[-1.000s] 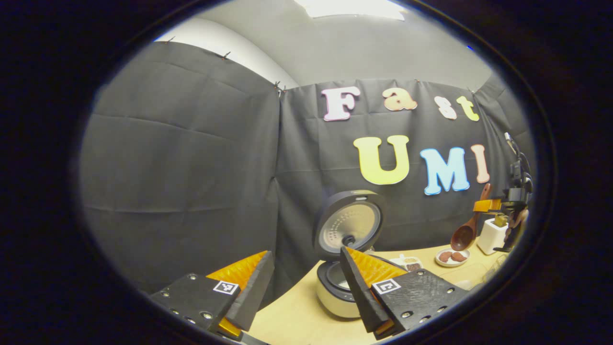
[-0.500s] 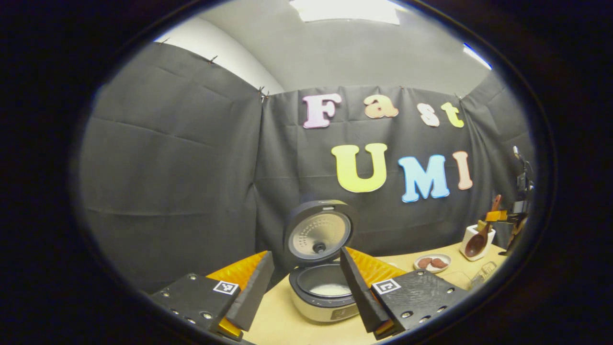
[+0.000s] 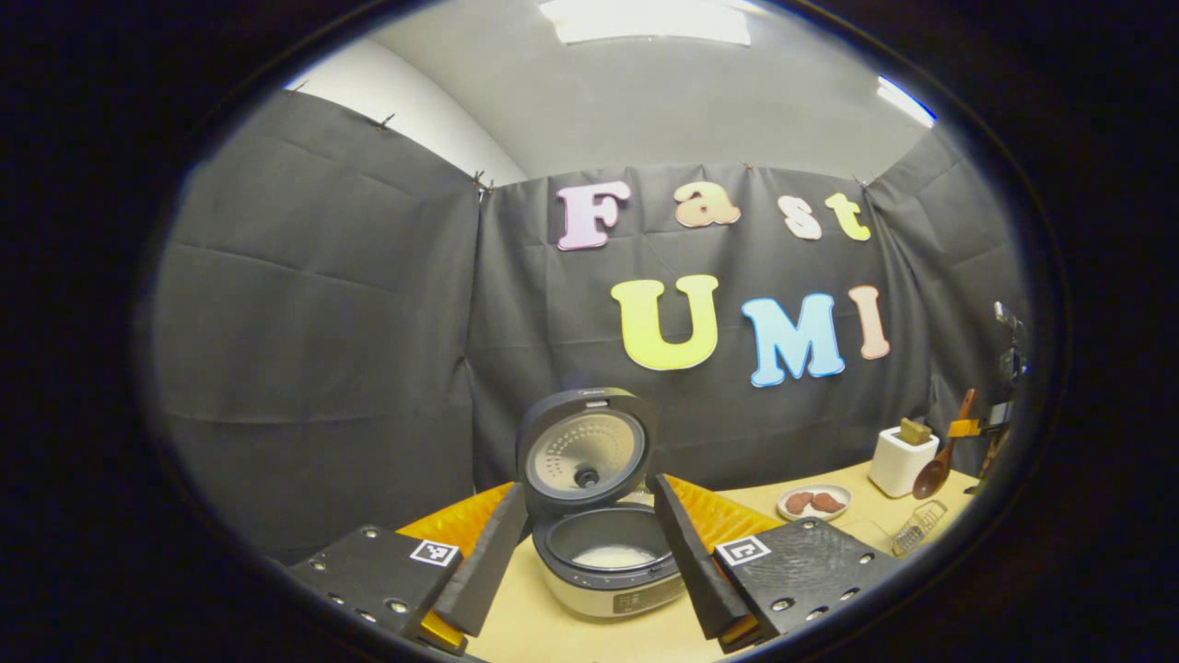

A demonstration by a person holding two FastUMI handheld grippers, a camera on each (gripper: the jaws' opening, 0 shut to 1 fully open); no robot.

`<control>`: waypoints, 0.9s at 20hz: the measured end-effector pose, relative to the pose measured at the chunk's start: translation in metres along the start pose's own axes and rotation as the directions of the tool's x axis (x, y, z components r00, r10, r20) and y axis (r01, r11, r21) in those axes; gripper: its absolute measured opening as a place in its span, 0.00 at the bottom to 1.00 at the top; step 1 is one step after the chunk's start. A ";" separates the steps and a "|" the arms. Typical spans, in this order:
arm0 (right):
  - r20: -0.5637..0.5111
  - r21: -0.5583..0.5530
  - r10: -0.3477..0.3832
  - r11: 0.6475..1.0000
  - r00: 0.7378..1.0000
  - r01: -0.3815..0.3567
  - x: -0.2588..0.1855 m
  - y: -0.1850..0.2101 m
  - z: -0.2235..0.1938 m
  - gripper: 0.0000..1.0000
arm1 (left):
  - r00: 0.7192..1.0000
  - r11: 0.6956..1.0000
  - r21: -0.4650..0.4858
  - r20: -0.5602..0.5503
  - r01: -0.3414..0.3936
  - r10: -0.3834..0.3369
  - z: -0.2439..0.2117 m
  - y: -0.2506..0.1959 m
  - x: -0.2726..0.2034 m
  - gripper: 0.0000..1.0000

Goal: Close the left gripper, press the button to open the rice cooker; take a wooden spoon from the chopstick holder with the right hand, scoop a spoonful of rice and pour it into the rice cooker, then put the wooden spoon back into the chopstick holder.

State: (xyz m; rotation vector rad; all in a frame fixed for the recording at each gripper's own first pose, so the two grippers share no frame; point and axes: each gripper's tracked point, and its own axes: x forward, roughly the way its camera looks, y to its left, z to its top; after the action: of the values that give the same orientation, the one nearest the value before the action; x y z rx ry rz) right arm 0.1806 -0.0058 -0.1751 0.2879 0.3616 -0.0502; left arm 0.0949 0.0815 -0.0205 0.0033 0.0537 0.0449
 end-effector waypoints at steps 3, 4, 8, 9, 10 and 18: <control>-0.023 -0.007 -0.034 0.999 0.999 0.034 0.001 -0.018 -0.015 0.07 | 1.000 1.000 0.002 -0.001 0.001 -0.001 -0.001 -0.002 -0.003 0.84; -0.033 -0.008 -0.044 0.999 0.999 0.044 0.000 -0.024 -0.019 0.07 | 1.000 1.000 0.001 -0.004 0.002 -0.002 -0.002 -0.003 -0.002 0.84; -0.061 -0.009 -0.060 0.998 0.996 0.060 -0.005 -0.040 -0.035 0.07 | 1.000 1.000 0.002 -0.012 0.007 -0.007 -0.005 -0.008 -0.002 0.84; -0.069 -0.013 -0.064 0.998 0.996 0.063 -0.005 -0.044 -0.036 0.07 | 1.000 1.000 0.002 -0.014 0.010 -0.010 -0.006 -0.010 -0.003 0.84; -0.076 -0.018 -0.068 0.998 0.995 0.067 -0.005 -0.046 -0.039 0.07 | 1.000 1.000 0.002 -0.015 0.012 -0.012 -0.006 -0.012 -0.003 0.84; -0.189 0.008 -0.059 0.998 0.980 0.062 0.003 -0.045 -0.090 0.07 | 1.000 1.000 0.021 -0.023 0.013 -0.013 -0.005 -0.016 -0.006 0.84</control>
State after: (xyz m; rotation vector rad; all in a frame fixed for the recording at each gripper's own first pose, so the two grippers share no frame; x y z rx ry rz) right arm 0.1482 -0.0233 -0.2684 0.2963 0.5586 -0.0855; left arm 0.0897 0.0656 -0.0256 0.0239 0.0774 0.0312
